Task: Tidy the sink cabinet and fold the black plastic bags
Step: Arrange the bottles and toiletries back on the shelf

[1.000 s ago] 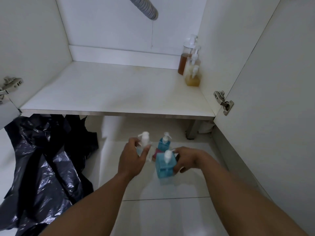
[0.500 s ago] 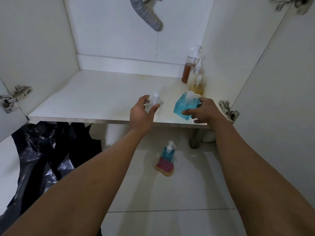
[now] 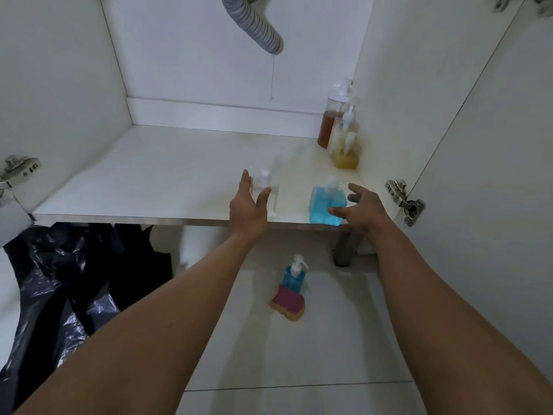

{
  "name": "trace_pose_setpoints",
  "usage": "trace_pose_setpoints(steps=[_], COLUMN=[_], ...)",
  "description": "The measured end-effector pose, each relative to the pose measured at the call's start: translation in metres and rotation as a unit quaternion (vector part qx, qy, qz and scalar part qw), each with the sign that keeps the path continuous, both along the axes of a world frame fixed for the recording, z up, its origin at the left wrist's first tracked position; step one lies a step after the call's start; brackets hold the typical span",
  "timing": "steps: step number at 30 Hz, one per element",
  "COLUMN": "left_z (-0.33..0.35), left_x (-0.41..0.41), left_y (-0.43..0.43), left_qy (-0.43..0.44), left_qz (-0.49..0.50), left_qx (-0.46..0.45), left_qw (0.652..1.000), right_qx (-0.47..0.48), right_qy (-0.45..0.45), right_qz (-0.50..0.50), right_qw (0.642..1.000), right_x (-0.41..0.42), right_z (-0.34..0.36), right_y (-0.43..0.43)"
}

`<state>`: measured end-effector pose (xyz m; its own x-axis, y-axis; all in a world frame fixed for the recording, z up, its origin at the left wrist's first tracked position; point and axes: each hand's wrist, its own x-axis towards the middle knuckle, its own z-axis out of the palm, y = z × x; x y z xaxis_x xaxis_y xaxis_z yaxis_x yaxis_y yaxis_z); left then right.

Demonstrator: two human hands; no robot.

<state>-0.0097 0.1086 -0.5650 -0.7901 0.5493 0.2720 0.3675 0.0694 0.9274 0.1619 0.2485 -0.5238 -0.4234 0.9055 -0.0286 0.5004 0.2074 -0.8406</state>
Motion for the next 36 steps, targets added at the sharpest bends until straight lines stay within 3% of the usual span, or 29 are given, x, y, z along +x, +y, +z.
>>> trace_pose_setpoints(steps=[4, 9, 17, 21, 28, 36], left_z=[-0.009, -0.016, 0.002, -0.008, -0.023, -0.02], left_x=[0.005, 0.0, -0.017, -0.021, -0.025, -0.022], left_y=[0.008, 0.018, 0.05, 0.066, 0.08, 0.078], left_qy=[0.008, 0.06, 0.071, 0.068, 0.155, 0.159], left_qz=[0.052, 0.062, 0.003, 0.025, 0.064, 0.06], left_qx=[-0.014, -0.114, -0.115, -0.13, -0.161, -0.167], left_qw=[0.999, 0.99, 0.991, 0.989, 0.973, 0.971], right_qx=[0.076, 0.169, 0.177, 0.191, 0.236, 0.286], right_qy=[0.033, -0.009, 0.02, 0.033, 0.004, 0.032], right_qz=[-0.088, -0.093, -0.15, -0.179, -0.201, -0.242], right_qw=[0.993, 0.981, 0.972, 0.965, 0.951, 0.927], right_x=[-0.008, -0.032, -0.045, -0.049, -0.066, -0.078], right_z=[-0.007, -0.026, -0.034, -0.036, -0.042, -0.056], right_y=[-0.005, -0.023, 0.008, 0.047, 0.113, 0.11])
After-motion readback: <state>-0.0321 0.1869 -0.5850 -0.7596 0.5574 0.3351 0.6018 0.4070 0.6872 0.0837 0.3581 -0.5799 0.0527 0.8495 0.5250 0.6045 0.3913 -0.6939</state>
